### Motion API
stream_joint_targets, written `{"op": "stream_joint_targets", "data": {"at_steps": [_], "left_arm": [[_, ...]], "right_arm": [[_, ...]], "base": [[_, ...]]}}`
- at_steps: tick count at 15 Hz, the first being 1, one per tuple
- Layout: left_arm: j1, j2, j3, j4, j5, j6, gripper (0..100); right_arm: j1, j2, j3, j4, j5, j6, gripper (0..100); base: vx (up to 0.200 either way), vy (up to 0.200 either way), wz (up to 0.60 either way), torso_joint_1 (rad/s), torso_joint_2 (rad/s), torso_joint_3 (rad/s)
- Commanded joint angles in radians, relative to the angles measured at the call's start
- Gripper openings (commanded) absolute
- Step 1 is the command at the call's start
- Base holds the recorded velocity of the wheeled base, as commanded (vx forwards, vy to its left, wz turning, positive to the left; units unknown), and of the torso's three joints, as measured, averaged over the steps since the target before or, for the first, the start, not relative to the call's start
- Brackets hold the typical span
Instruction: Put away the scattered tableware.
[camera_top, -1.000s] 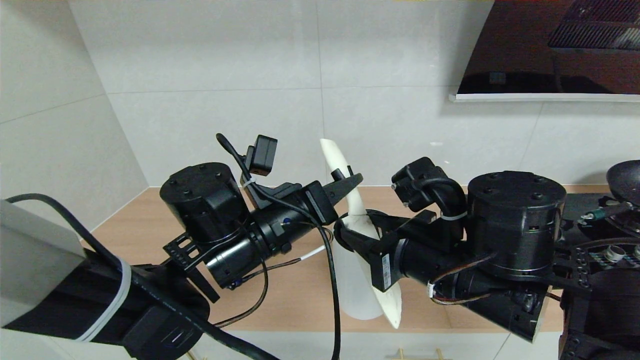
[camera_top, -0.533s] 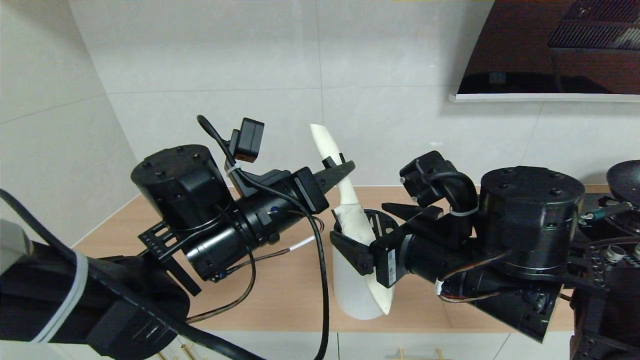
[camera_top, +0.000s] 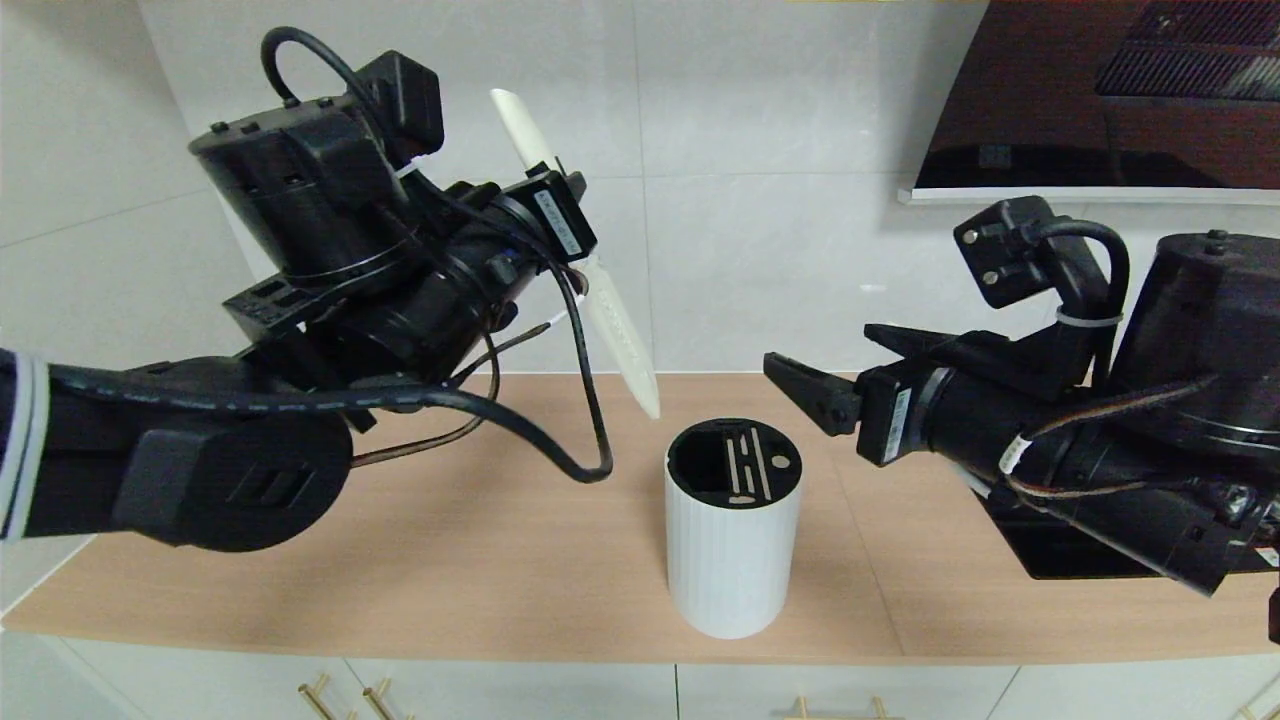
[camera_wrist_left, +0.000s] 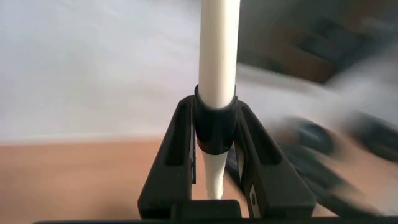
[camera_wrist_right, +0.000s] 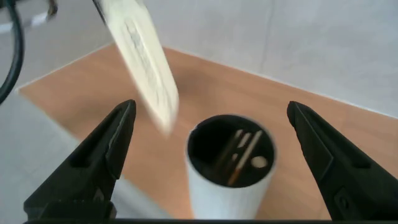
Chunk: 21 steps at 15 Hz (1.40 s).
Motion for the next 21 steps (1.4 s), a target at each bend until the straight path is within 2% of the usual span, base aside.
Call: {"op": "stream_joint_targets", "data": {"at_steps": [1,3,4,5,9,21], "left_arm": [[-0.062,0.08,-0.05,-0.01,0.095,0.072,0],[-0.103,0.111,-0.047,-0.067,0.135,0.121,0],[-0.114,0.14,-0.047,-0.121,0.157,0.156,0],[-0.12,0.16,-0.047,-0.148,0.181,0.175,0],[-0.149,0.192,-0.047,-0.155,0.193,0.176,0],[-0.154,0.373,-0.093,-0.198,0.195,0.176,0]], "right_arm": [[-0.044,-0.018,-0.002,-0.001,0.001,-0.001,100],[-0.058,-0.018,-0.002,-0.001,0.002,-0.001,100],[-0.064,-0.015,-0.003,-0.001,0.002,-0.001,100],[-0.066,-0.013,-0.003,-0.001,0.004,-0.001,100],[-0.113,-0.007,-0.008,-0.003,0.007,-0.001,100],[-0.122,-0.013,-0.008,-0.006,0.007,-0.001,100]], "base": [[0.0,0.0,0.0,0.0,0.0,0.0],[0.0,0.0,0.0,0.0,0.0,0.0],[0.0,0.0,0.0,0.0,0.0,0.0],[0.0,0.0,0.0,0.0,0.0,0.0],[0.0,0.0,0.0,0.0,0.0,0.0],[0.0,0.0,0.0,0.0,0.0,0.0]]}}
